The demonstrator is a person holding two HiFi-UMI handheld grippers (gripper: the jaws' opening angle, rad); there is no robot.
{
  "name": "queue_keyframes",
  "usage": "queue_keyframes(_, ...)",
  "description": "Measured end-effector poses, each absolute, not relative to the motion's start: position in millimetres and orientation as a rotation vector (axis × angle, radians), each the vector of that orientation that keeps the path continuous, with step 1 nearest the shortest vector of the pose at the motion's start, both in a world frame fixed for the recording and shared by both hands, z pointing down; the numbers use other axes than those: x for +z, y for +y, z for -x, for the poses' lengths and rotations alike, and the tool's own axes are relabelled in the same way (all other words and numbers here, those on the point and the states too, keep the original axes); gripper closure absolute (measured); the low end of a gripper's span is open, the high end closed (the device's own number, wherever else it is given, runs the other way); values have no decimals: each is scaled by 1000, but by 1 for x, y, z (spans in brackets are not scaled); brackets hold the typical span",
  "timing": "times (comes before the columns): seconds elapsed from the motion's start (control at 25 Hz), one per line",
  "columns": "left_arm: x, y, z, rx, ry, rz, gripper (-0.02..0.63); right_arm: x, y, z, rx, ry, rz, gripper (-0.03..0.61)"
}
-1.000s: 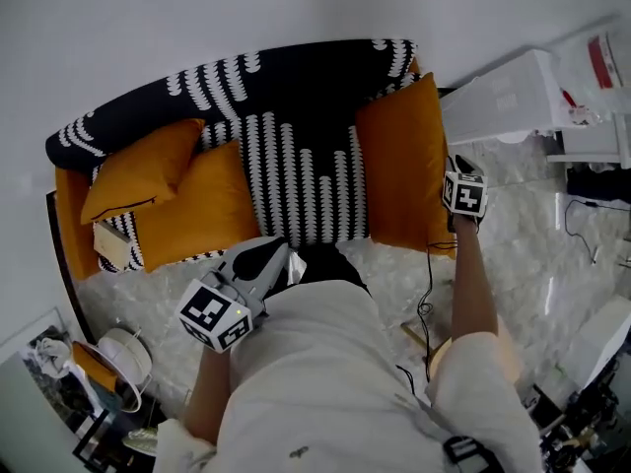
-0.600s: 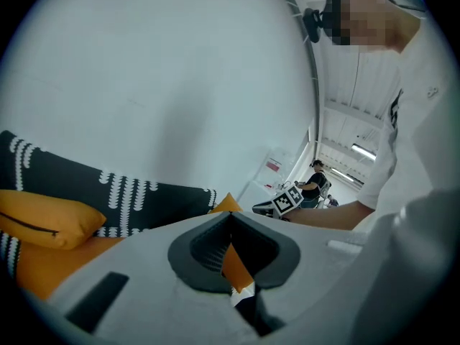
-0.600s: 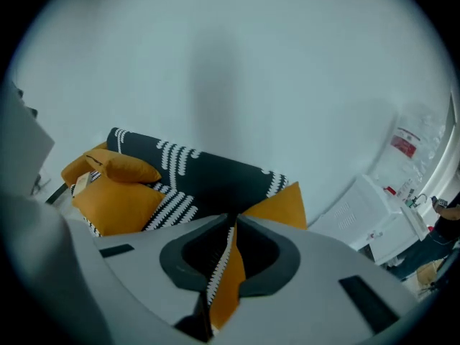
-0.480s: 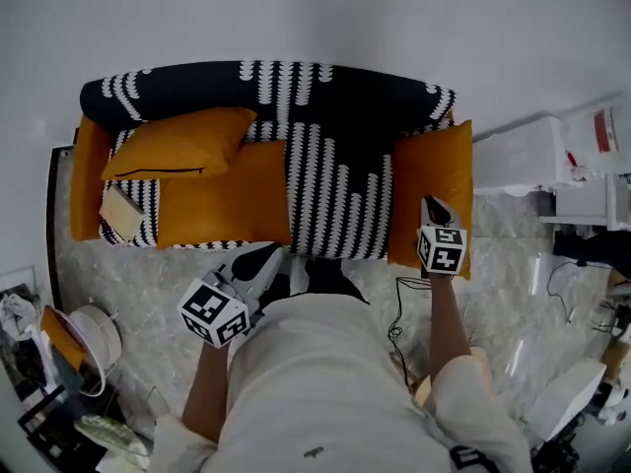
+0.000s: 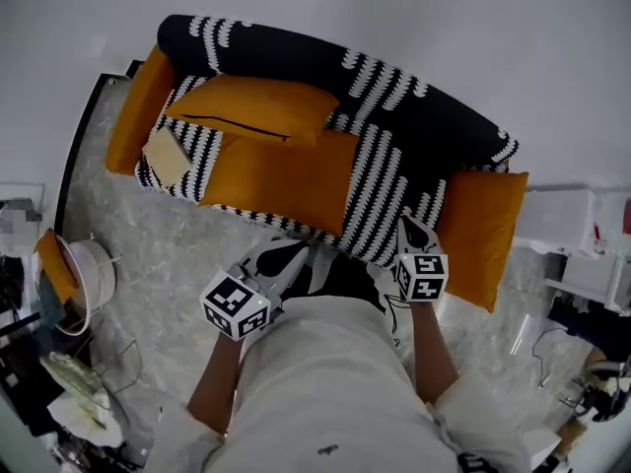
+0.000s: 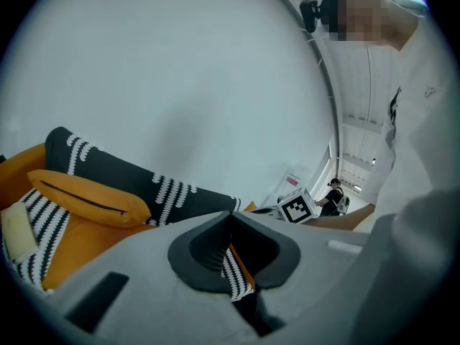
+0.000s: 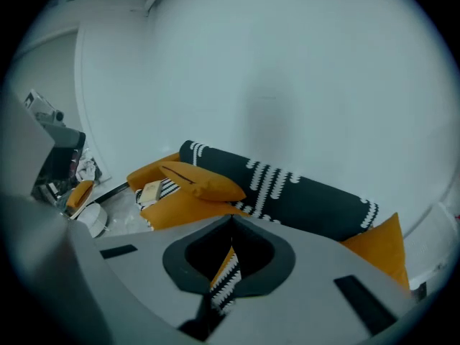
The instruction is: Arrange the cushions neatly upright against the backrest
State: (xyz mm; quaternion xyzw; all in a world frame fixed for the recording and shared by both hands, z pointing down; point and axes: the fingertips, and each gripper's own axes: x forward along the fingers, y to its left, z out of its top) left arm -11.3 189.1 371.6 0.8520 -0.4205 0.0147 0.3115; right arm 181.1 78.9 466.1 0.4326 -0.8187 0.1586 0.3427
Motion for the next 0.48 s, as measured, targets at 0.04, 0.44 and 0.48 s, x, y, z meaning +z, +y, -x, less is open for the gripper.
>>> queue_keyframes(0.04, 376, 196, 21, 35, -1122, -2234, 603, 469, 85, -162, 417, -2141, -1084, 569)
queue_keyframes(0.44, 405, 207, 78, 13, -1188, -2107, 601, 479, 97, -62, 345, -2185, -817, 569)
queue_keyframes(0.48, 407, 200, 80, 11, -1187, -2101, 601, 480, 92, -58, 344, -2189, -809, 569)
